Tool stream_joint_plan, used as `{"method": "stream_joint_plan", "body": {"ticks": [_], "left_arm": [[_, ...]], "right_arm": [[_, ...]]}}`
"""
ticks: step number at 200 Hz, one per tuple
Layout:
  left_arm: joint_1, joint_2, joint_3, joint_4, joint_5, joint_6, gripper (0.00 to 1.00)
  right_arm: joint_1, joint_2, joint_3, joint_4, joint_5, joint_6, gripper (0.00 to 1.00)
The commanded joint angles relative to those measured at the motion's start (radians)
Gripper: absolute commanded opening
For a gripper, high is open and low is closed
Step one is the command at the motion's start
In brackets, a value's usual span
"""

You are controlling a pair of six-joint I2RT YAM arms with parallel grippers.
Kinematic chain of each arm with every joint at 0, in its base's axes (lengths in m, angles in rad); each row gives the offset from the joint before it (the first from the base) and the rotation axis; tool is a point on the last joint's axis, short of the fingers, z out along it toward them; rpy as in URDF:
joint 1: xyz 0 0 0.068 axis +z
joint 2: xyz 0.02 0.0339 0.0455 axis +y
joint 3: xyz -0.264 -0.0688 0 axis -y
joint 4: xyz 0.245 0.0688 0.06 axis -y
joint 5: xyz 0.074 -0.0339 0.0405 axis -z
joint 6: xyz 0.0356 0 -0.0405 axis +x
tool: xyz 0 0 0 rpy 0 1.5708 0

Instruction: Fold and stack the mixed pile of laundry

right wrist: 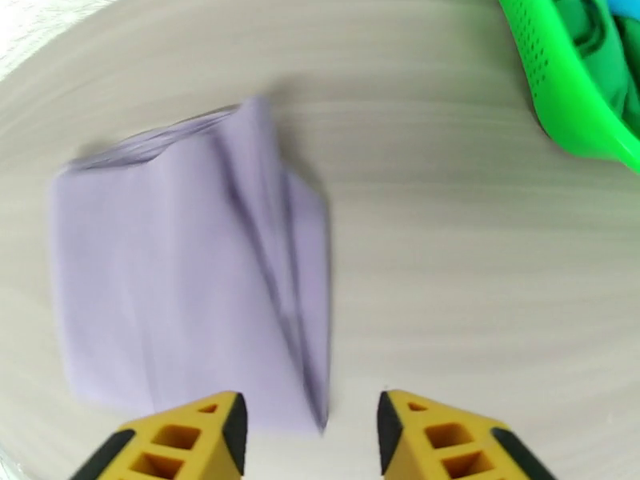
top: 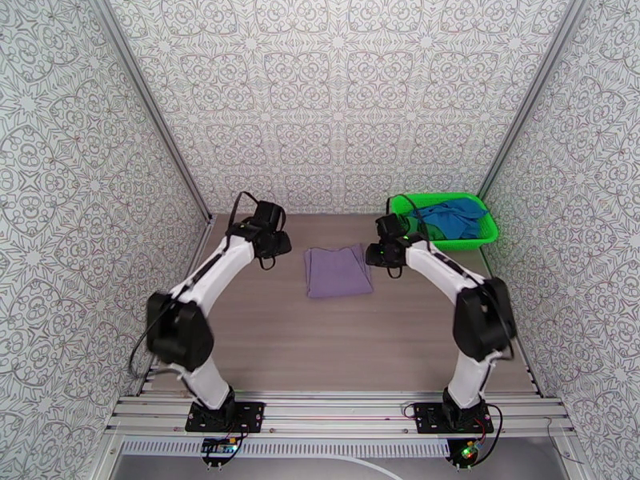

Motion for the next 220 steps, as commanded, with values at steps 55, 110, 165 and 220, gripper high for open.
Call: {"method": "stream_joint_plan", "body": {"ticks": [55,110,165,220], "left_arm": [[-0.075,0.265,-0.116,0.182,0.167,-0.097,0.42],[-0.055,0.419,-0.030,0.200,0.198,-0.082,0.42],[-0.020,0.533,0.004,0.231,0.236,-0.078,0.20],[0.066,0.704,0.232,0.153,0.229,-0.025,0.03]], "right_arm": [[0.001,0.106,-0.117,0.097,-0.130,-0.021,0.54],[0.000,0.250,-0.071,0.160,-0.199,0.054,0.54],[0.015,0.379,-0.002,0.206,-0.284,0.094,0.18],[0.018,0.541,0.233,0.179,-0.276,0.121,0.01]]}}
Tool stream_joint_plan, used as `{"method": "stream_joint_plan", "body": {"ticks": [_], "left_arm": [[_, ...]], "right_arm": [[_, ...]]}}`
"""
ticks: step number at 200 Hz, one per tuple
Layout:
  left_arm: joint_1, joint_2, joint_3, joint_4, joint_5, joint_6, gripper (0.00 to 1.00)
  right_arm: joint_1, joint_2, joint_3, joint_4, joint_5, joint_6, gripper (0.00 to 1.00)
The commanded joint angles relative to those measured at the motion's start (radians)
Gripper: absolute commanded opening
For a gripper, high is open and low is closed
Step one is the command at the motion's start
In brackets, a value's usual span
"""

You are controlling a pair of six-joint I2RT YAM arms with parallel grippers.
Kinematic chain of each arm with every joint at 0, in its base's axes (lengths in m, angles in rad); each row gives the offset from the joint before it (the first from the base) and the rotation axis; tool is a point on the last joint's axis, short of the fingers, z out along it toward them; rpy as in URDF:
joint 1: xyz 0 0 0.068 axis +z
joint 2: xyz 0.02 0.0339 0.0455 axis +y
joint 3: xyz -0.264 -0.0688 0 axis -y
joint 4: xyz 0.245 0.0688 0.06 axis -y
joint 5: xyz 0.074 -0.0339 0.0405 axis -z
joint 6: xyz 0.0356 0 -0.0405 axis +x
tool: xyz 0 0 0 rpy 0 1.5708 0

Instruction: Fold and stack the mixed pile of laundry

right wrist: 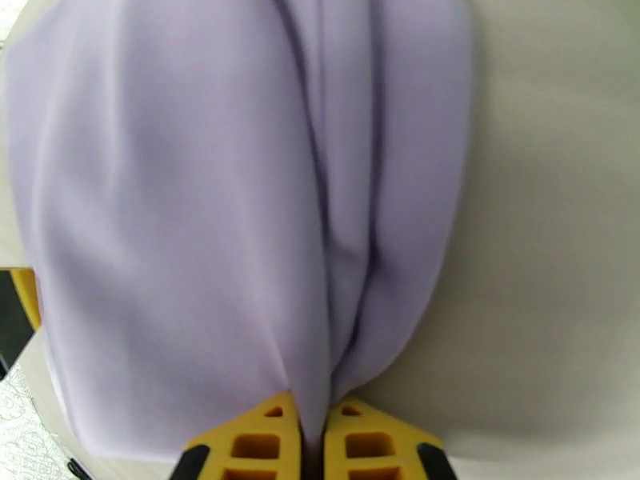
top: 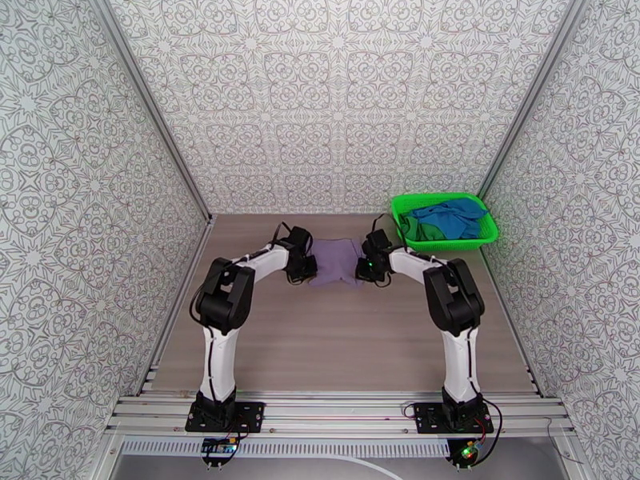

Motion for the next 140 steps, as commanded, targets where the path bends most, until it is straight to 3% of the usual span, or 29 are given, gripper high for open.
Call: {"method": "stream_joint_plan", "body": {"ticks": [1,79,140], "left_arm": [[0.053,0.154,0.087,-0.040,-0.044,0.043,0.03],[0.129,0.430,0.644,-0.354,-0.128,0.189,0.03],[0.146,0.502,0.741,-0.394,-0.114,0.200,0.07]], "right_arm": [[0.017,0.131,0.087,0.012,0.016,0.024,0.01],[0.010,0.349,0.500,-0.156,0.152,0.027,0.00],[-0.022,0.441,0.693,-0.248,0.209,0.004,0.00]]}}
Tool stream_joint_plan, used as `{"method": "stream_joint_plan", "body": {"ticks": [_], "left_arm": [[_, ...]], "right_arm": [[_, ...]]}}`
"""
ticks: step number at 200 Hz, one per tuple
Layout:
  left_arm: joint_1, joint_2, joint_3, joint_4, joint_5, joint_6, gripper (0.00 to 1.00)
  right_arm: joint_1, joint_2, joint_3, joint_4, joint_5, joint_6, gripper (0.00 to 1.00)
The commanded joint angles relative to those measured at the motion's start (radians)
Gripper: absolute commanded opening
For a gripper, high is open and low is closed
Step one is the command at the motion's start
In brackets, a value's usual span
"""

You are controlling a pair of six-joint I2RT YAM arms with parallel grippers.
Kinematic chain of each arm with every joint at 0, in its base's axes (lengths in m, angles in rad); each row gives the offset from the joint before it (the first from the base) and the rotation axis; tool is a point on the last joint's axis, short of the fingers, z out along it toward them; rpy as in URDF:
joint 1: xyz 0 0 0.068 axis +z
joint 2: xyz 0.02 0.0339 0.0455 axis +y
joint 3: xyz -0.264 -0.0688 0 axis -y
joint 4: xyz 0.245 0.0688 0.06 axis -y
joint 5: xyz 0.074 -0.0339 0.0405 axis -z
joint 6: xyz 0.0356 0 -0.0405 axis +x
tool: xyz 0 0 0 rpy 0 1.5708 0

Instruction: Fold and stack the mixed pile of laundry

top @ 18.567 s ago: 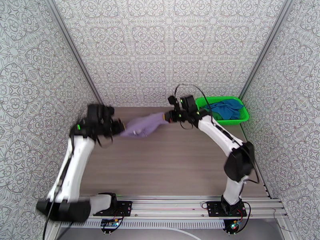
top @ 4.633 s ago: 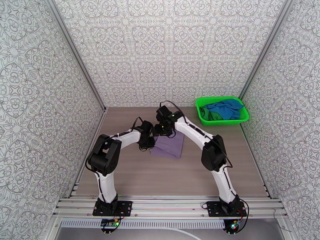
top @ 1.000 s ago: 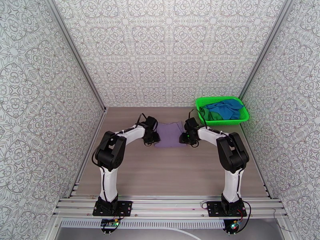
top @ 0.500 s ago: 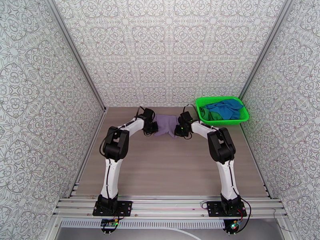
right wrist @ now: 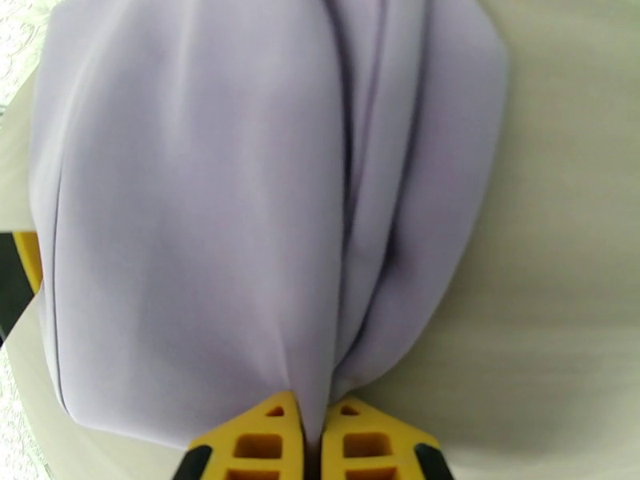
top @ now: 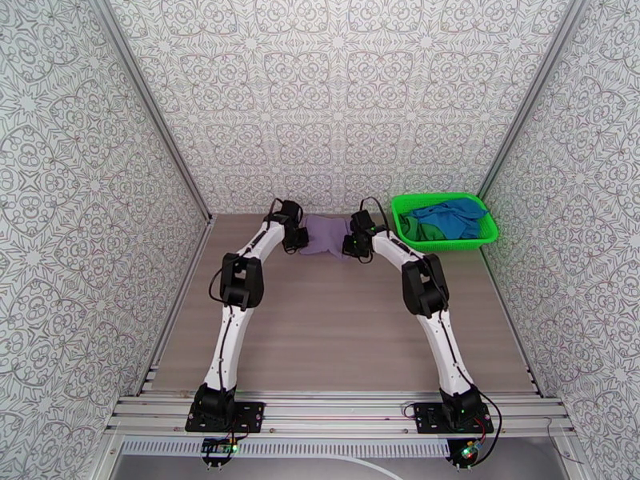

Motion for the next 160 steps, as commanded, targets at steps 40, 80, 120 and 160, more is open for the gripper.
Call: {"method": "stream_joint_plan", "body": {"ticks": [40,80,120,160], "left_arm": [[0.037,0.086,0.002,-0.086,-0.057,0.025,0.26],[0.057,0.068,0.052,-0.086,-0.042,0.029,0.55],[0.080,-0.004,0.106,-0.074,-0.015,0.047,0.65],[0.111,-0.197,0.047,-0.043,-0.020,0.069,0.69]], "right_arm": [[-0.032,0.080,0.080,-0.103,0.085,-0.025,0.21],[-0.036,0.004,0.047,-0.100,0.089,-0.044,0.46],[-0.060,-0.150,0.043,-0.103,0.069,-0.118,0.58],[-0.109,-0.389,0.034,-0.176,0.083,-0.248,0.65]]}}
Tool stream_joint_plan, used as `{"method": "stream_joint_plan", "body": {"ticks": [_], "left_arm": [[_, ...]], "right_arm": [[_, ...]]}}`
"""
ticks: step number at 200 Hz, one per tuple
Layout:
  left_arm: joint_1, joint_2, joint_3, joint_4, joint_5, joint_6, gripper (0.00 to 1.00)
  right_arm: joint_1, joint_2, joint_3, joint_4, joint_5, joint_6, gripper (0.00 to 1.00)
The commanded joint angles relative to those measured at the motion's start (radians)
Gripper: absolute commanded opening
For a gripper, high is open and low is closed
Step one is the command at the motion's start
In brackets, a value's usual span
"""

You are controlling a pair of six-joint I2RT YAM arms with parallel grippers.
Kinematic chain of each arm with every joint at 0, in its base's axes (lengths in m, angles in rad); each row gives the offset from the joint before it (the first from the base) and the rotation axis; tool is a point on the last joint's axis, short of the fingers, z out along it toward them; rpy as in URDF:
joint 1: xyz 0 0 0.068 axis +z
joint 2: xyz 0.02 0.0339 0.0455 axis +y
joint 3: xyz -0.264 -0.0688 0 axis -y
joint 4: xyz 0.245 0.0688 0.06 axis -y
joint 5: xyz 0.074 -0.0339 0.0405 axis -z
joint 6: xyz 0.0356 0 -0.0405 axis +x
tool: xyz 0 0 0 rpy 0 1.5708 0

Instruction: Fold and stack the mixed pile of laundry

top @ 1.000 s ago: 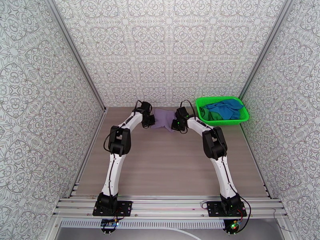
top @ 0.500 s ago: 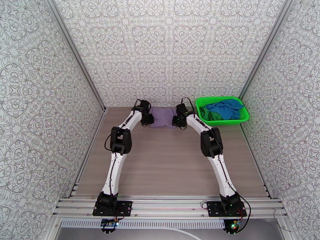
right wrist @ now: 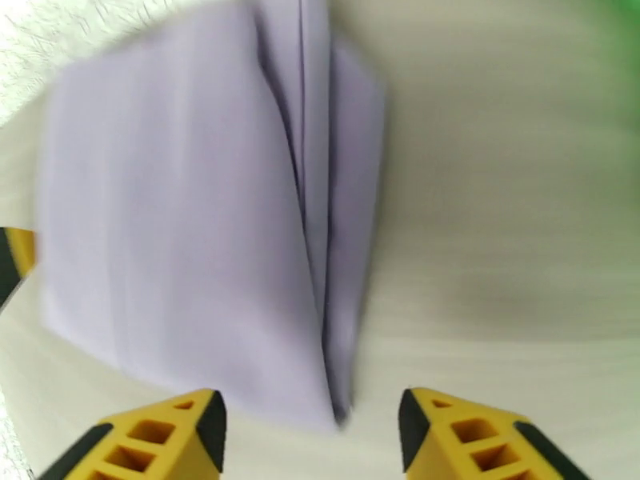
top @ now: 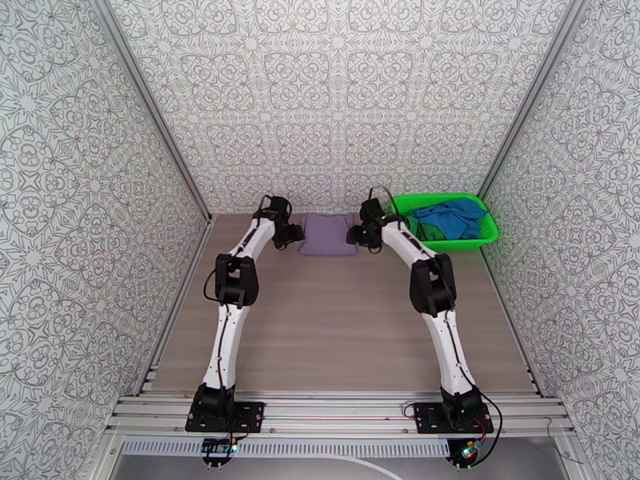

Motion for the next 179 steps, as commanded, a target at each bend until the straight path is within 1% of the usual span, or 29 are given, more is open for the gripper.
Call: {"method": "stream_joint_plan", "body": {"ticks": [1,22,38,53,70,82,100,123,154,179], "left_arm": [[0.020,-0.194,-0.028,0.006,-0.020,0.031,0.70],[0.024,-0.349,-0.161,0.058,-0.013,0.039,0.73],[0.017,-0.485,-0.300,0.112,0.008,0.025,0.74],[0.002,-0.596,-0.457,0.157,0.034,0.009,0.74],[-0.027,-0.702,-0.606,0.197,0.040,0.003,0.74],[-0.054,-0.767,-0.703,0.227,0.035,0.005,0.74],[-0.080,-0.847,-0.831,0.274,0.037,0.002,0.73],[-0.100,-0.918,-0.945,0.303,0.034,0.006,0.73],[-0.119,-0.964,-1.027,0.313,-0.004,0.027,0.73],[-0.132,-0.969,-1.062,0.320,-0.030,0.038,0.73]], "right_arm": [[-0.036,-0.215,0.001,-0.057,0.033,-0.110,0.65],[-0.108,-0.306,0.018,-0.162,0.121,-0.158,0.68],[-0.207,-0.331,0.033,-0.224,0.159,-0.178,0.69],[-0.307,-0.314,0.059,-0.255,0.142,-0.179,0.70],[-0.391,-0.256,0.102,-0.272,0.126,-0.173,0.71],[-0.434,-0.208,0.125,-0.265,0.120,-0.163,0.76],[-0.474,-0.143,0.138,-0.212,0.110,-0.139,0.83],[-0.504,-0.074,0.139,-0.125,0.105,-0.112,0.85],[-0.535,0.017,0.158,-0.040,0.097,-0.084,0.88],[-0.557,0.105,0.213,-0.025,0.099,-0.063,0.89]]}}
